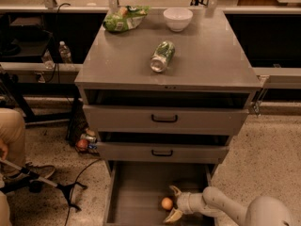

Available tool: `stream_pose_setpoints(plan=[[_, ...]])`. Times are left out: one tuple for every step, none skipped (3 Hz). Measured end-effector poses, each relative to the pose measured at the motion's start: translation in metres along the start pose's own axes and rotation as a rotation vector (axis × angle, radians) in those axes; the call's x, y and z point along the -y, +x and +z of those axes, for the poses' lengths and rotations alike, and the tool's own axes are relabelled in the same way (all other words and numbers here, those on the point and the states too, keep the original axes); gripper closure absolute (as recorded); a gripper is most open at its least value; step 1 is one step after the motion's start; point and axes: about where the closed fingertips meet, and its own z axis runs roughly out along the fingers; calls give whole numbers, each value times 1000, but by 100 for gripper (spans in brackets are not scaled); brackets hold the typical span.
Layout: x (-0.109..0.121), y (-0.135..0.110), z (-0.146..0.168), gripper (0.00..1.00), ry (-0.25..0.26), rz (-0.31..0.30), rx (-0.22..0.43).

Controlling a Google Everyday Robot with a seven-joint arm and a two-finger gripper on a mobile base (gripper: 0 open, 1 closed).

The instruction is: Pick orange from bottom drawer and place on counter

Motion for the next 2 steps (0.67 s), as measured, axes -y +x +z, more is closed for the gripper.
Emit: stream_pose_setpoints(plan=[[-2, 2, 5, 18, -13, -2, 3], [-4, 3, 8, 41, -26, -2, 6]])
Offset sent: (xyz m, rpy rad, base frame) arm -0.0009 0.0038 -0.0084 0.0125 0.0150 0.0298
